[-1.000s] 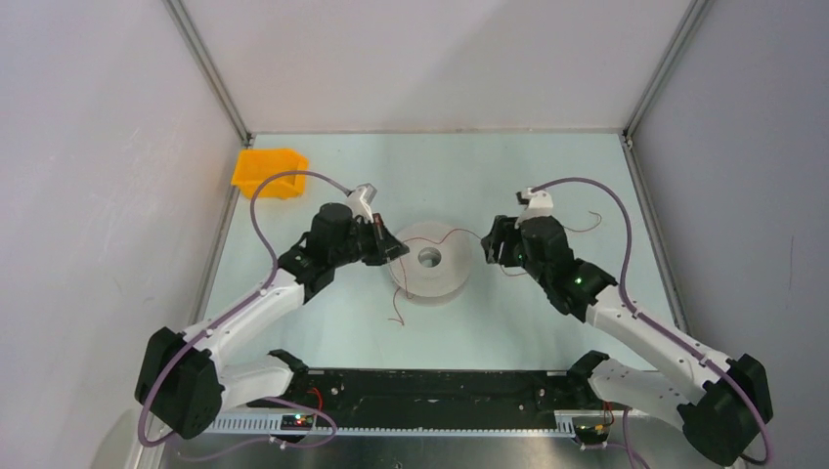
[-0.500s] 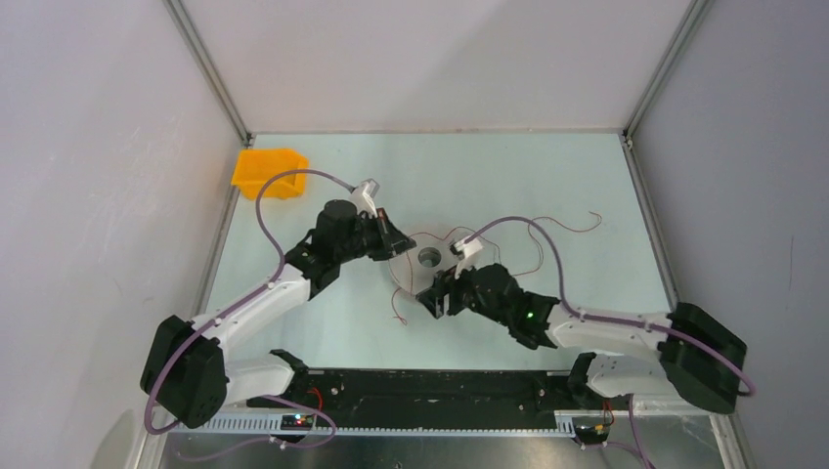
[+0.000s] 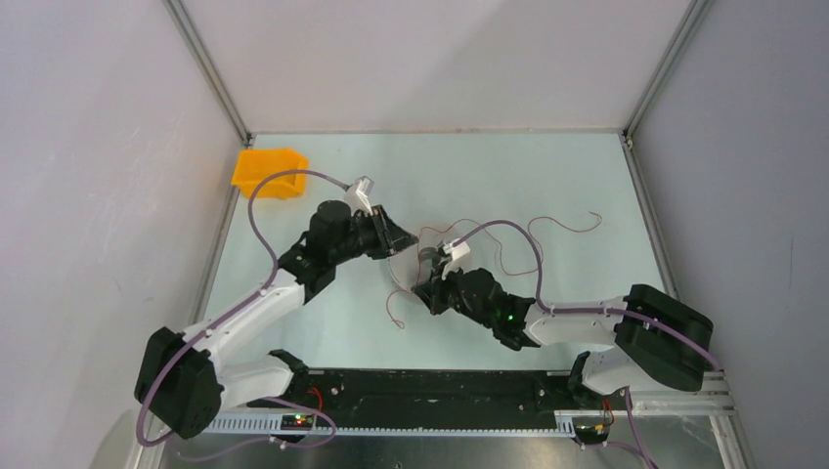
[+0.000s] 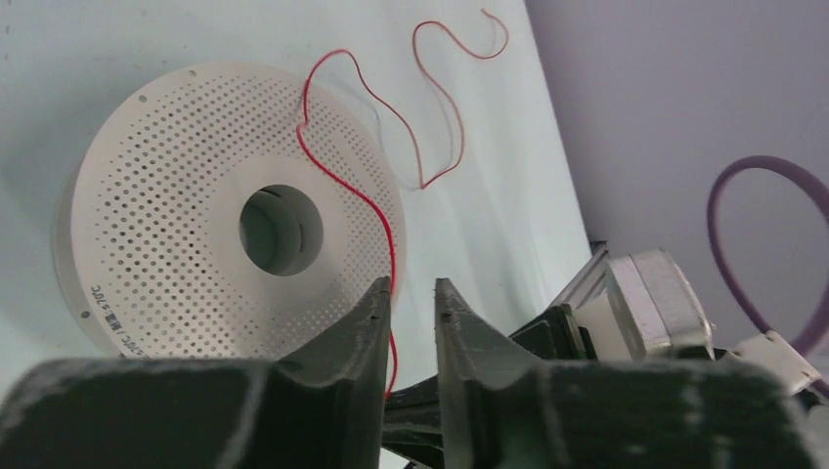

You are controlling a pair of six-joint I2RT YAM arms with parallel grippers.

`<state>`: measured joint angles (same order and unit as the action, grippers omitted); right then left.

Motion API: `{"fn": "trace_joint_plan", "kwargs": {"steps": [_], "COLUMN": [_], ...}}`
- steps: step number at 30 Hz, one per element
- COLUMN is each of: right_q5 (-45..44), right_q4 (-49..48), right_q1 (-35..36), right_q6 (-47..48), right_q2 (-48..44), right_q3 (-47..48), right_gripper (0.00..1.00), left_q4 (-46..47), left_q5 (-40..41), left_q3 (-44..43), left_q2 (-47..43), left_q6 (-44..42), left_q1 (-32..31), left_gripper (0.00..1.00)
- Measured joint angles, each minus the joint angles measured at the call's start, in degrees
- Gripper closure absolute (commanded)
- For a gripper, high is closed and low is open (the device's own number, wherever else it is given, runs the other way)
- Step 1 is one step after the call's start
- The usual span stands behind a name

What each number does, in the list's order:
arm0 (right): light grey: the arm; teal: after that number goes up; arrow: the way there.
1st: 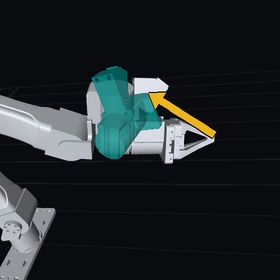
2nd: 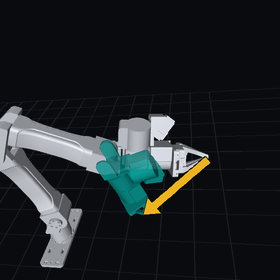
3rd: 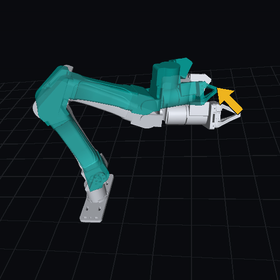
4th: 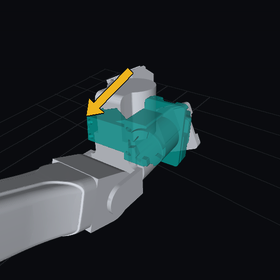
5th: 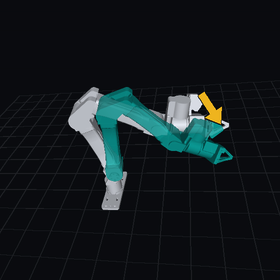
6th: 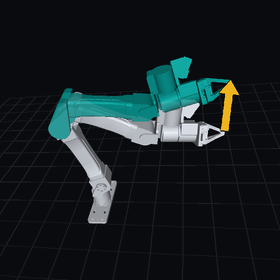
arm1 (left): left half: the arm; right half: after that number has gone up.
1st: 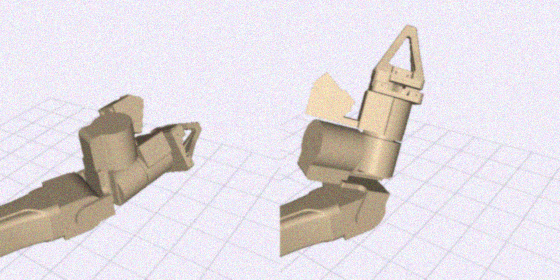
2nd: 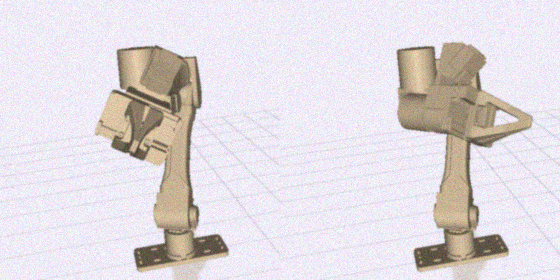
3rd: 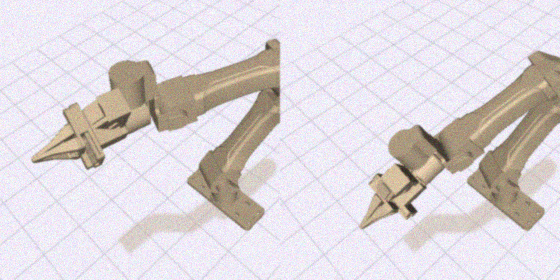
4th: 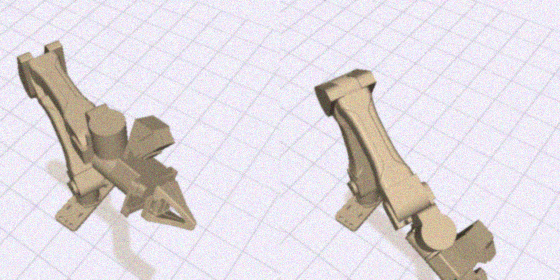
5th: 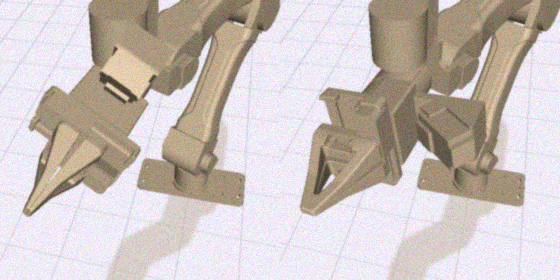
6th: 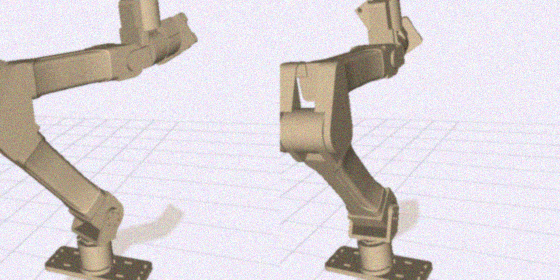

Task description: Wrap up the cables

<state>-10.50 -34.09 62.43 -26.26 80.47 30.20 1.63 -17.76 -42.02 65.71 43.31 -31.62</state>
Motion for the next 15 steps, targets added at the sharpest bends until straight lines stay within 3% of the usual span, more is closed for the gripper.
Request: {"fn": "trace_joint_plan", "kwargs": {"steps": [4,15], "right_q5": [0.3,5.6], "right_q4": [0.3,4.3], "right_q1": [-0.5,-10.4], "right_q6": [1.4,0.1], "right_q2": [-2.9,-21.4], "right_q3": [0.0,0.0], "right_gripper": [1.0,1.0], "left_q4": [-1.4,-9.1], "left_q5": [0.9,6.6], "left_q3": [0.0,3.7], "left_q2": [-4.4,-21.4], "left_q6": [-0.3,-1.8], "left_q1": [0.0,0.5], "left_gripper": [0.53,0.46]}}
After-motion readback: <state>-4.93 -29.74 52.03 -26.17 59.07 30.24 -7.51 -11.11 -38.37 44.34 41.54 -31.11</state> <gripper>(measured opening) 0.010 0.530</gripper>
